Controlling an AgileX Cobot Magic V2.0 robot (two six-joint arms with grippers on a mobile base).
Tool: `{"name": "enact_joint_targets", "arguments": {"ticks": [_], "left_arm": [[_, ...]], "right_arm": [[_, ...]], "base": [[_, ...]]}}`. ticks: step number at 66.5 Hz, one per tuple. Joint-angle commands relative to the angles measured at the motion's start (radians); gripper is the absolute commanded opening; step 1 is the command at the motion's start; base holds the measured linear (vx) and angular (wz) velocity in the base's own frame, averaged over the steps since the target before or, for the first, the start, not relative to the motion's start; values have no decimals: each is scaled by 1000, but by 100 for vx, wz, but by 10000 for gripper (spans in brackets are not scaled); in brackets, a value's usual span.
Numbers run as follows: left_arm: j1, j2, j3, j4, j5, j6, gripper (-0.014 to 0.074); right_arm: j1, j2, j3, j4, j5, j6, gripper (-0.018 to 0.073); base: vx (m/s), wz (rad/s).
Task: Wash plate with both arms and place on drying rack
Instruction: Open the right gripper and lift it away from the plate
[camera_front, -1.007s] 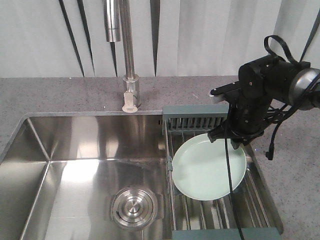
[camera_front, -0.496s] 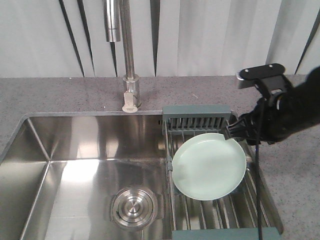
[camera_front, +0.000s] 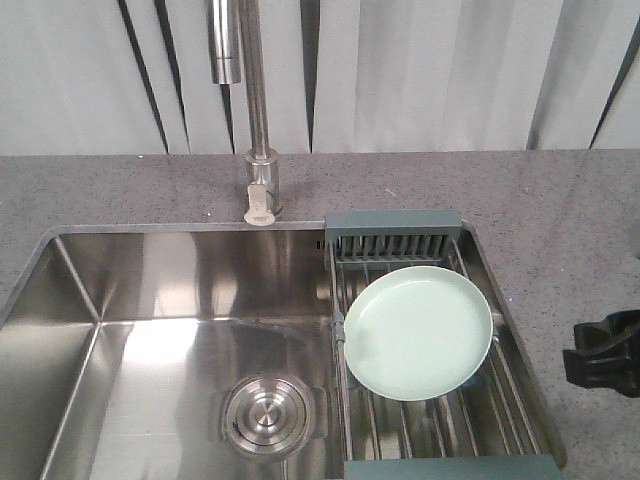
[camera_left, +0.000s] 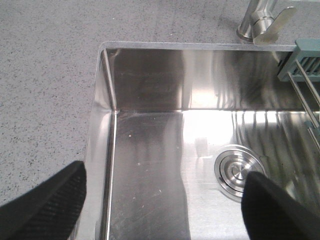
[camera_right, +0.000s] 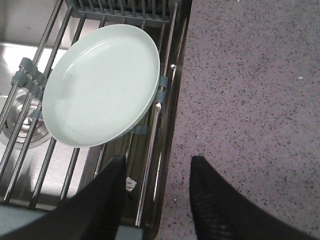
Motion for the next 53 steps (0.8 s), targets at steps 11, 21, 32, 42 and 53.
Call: {"name": "enact_joint_targets", "arguments": {"ticks": [11, 21, 32, 42, 53], "left_arm": [[-4, 5, -24, 0, -63, -8, 585], [-4, 5, -24, 0, -63, -8, 585], [-4, 5, -24, 0, -63, -8, 585], [-4, 5, -24, 0, -63, -8, 585], [-4, 5, -24, 0, -63, -8, 585]], "right_arm": [[-23, -146, 17, 47, -51, -84, 309], [-168, -188, 26, 141, -22, -221, 309], [-262, -219, 26, 158, 24, -280, 309], [-260, -239, 26, 165, 26, -286, 293], [-260, -239, 26, 168, 43, -309, 256]], "base": [[0, 0], [0, 0], [0, 0], [0, 0], [0, 0]]}}
